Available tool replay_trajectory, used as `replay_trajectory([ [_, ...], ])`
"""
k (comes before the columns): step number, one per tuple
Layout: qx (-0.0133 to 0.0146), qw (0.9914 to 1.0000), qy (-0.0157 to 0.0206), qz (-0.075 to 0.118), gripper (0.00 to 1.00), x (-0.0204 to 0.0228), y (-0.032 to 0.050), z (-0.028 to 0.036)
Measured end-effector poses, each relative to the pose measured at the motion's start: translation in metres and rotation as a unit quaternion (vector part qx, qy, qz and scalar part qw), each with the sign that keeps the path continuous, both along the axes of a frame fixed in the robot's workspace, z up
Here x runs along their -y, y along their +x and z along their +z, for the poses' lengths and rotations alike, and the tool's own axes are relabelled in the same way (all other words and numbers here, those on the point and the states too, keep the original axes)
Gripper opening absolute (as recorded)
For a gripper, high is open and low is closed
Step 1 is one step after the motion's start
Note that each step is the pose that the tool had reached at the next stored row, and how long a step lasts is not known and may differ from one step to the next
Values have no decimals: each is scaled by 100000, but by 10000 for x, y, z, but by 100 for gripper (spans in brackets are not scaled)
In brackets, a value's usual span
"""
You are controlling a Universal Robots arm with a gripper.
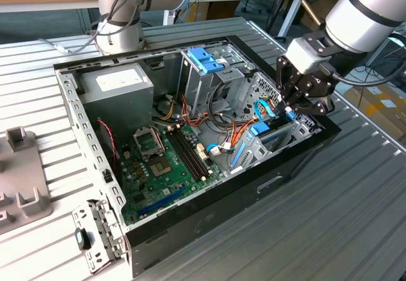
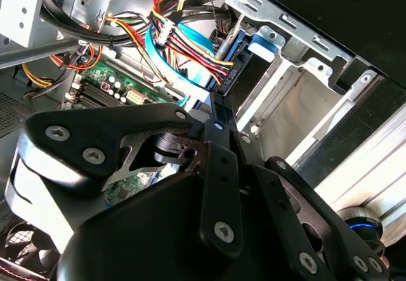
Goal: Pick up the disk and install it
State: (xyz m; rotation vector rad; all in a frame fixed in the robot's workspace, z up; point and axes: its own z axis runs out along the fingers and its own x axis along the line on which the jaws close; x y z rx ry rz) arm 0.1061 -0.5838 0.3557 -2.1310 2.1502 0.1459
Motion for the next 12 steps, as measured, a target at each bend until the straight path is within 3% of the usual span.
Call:
replay_trajectory([
  [12, -102, 100000, 0, 5, 11, 8, 0, -66],
])
